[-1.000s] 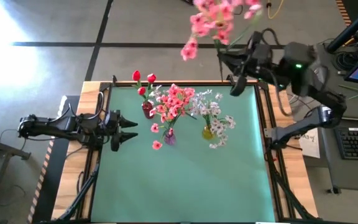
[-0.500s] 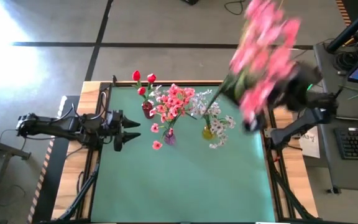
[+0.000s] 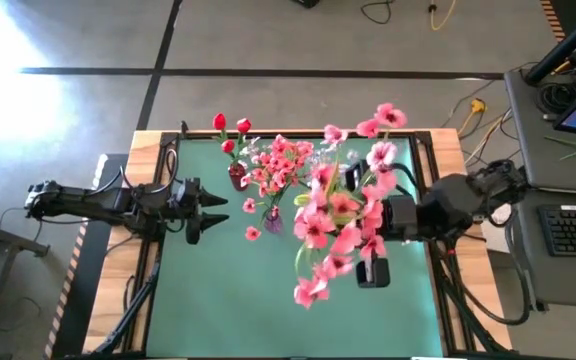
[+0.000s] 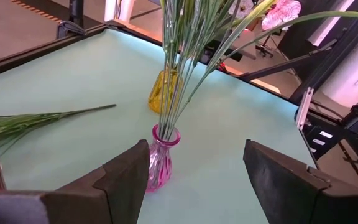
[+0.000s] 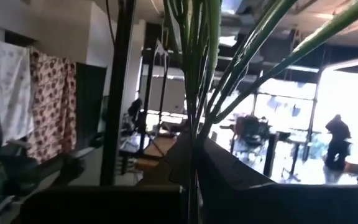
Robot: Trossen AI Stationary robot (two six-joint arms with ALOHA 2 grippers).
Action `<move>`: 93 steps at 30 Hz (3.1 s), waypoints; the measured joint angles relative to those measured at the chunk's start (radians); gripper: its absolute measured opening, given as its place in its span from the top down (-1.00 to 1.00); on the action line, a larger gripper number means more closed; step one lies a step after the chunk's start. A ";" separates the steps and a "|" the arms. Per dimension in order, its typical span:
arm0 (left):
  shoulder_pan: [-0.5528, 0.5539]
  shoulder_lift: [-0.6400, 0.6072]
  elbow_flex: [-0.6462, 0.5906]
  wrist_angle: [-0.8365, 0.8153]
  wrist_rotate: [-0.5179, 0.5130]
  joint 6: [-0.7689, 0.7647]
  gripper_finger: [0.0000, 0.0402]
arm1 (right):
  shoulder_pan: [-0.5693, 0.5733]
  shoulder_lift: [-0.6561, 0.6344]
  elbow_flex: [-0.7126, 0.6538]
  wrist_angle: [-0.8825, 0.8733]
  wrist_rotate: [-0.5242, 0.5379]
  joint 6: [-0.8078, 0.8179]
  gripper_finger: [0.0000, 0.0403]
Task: Sort flowers into vase by color
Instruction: Put the pink flower into the purple vase
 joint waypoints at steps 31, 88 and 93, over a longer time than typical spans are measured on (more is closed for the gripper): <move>0.000 0.057 0.000 0.019 -0.008 0.033 -0.24 | 0.007 0.250 -0.648 0.950 0.413 -0.116 0.94; 0.000 0.114 0.000 0.034 -0.009 0.034 -0.24 | -0.179 0.632 -0.460 1.290 0.526 -0.485 0.94; 0.000 0.118 0.000 0.034 -0.008 0.029 -0.24 | -0.192 0.632 -0.461 1.293 0.495 -0.467 0.94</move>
